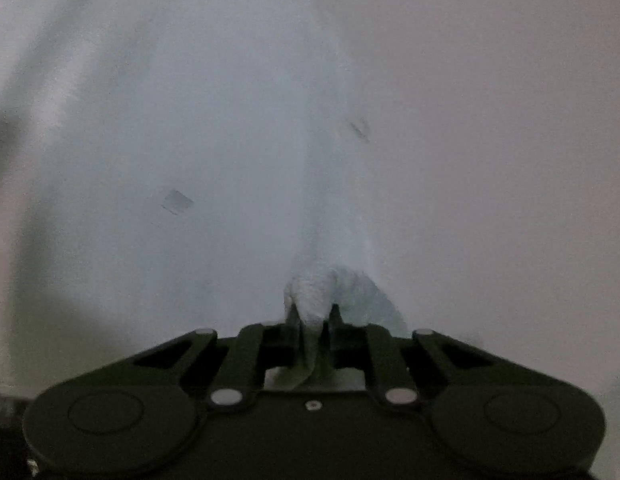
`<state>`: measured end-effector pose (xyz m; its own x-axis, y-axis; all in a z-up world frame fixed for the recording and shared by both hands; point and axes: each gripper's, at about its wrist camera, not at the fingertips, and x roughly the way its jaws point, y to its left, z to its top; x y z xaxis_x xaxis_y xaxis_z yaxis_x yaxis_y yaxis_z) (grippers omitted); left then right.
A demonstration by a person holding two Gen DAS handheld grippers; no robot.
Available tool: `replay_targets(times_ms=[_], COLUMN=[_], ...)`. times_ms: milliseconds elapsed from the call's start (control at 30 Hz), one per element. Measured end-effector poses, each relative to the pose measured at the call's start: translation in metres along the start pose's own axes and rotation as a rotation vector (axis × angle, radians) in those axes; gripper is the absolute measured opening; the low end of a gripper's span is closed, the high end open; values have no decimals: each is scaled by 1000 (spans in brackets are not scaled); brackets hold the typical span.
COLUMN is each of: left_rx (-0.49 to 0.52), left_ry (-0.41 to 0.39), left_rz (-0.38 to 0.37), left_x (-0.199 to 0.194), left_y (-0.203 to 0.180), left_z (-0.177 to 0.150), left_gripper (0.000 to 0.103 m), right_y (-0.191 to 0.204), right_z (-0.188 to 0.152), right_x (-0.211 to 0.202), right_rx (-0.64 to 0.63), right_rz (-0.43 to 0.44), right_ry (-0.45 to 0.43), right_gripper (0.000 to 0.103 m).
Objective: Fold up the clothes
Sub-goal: 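Grasp the grey garment in the heap with both grippers, then lift the grey garment with both grippers and lay it flat on the table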
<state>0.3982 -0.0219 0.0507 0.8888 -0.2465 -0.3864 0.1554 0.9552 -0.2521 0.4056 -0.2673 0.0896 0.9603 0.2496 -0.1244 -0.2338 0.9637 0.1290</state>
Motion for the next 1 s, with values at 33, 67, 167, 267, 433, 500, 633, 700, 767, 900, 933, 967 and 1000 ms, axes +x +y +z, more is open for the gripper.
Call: replay_targets(times_ms=[33,67,167,267,433,500,633,700,767,900,933,967,1000], left_rx=[-11,-22,-60,-88,-156,-189,-274,-318,-367,-439,-447,-455,-463], left_ry=[-44,-88,-210,-301,-298,-264,-171,-151,-134,-95,-75,-55,-34], left_rz=[29,61,164,295,520,596,714,773,833,981,1022,1064,1105], left_x=[-27,-56,-148,-239,-371,-407,-476,-513,-549,-607,-615,-623,-631], left_y=[6,13,36,63,113,132,176,198,221,261,270,279,289], left_z=[8,14,24,13,-39,-65,-118,-137,-155,-183,-190,-196,-203], left_gripper=[2,2,2,2,2,2,2,2,2,2,2,2,3], right_y=[16,32,88,149,235,272,341,373,404,463,474,482,487], right_z=[12,23,48,50,-1,-29,-72,-90,-110,-152,-161,-170,-178], right_x=[-15,-30,-77,-118,-155,-174,-210,-228,-237,-269,-273,-277,-280], right_rx=[-11,-6,-3,2,79,85,113,122,104,111,113,104,90], right_rz=[46,104,274,419,592,655,747,795,849,966,975,977,977], right_ry=[-36,-68,-140,-147,15,84,211,267,322,469,511,543,565], right_gripper=[12,12,12,11,11,11,11,12,12,13,15,15,15])
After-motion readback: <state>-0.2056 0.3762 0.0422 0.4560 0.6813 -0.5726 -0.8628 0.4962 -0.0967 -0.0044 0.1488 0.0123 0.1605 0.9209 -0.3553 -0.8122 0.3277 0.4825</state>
